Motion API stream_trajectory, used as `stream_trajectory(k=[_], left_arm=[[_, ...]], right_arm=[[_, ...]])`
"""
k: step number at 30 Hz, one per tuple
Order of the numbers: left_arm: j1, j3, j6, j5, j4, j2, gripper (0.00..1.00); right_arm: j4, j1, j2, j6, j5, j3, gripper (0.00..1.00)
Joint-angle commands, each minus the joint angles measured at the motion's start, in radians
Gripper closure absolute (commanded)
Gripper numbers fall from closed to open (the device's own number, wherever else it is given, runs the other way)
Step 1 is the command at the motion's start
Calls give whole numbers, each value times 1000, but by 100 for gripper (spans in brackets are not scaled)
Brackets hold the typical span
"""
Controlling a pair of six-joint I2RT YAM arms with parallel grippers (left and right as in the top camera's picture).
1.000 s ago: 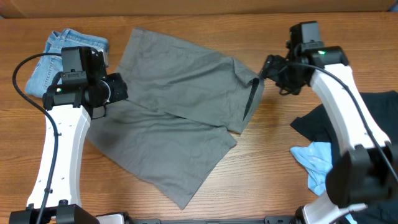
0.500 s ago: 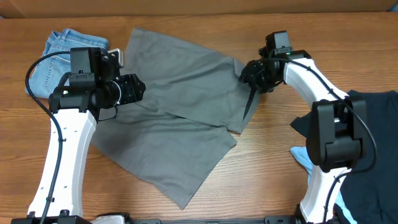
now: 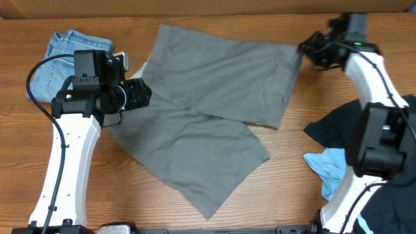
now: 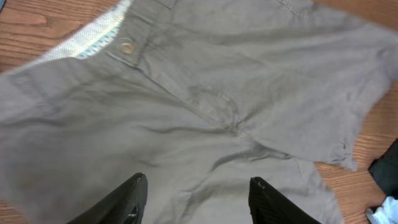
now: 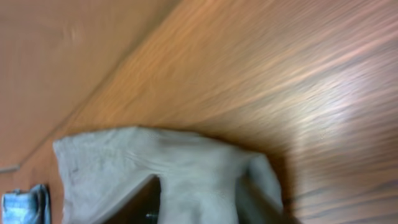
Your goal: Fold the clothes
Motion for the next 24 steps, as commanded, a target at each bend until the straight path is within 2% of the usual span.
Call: stream_trajectory(k=[1, 4, 7, 9, 10, 14, 18, 24], left_arm=[[-7, 5, 30, -7, 11, -19, 41], [-7, 5, 46, -10, 13, -19, 38], [-7, 5, 50, -26, 12, -19, 37], [-7, 5, 69, -34, 13, -19, 37], [-7, 5, 71, -45, 13, -19, 36], [-7, 5, 71, -95, 11, -19, 34], [-7, 4, 71, -135, 6, -19, 33], [-7, 4, 71, -135, 1, -19, 32]], right_arm=[[-1, -70, -38, 0, -99, 31, 48], [-60, -132, -50, -3, -238, 38, 41], [-180, -140, -55, -21, -246, 38, 41], [-304, -126, -55, -82, -237, 37, 41], [-416, -100, -55, -123, -182, 37, 41], [-629, -9, -55, -162, 46, 11, 40], [-651, 90, -55, -162, 83, -95, 41], [-573, 158, -55, -130, 129, -262, 39]])
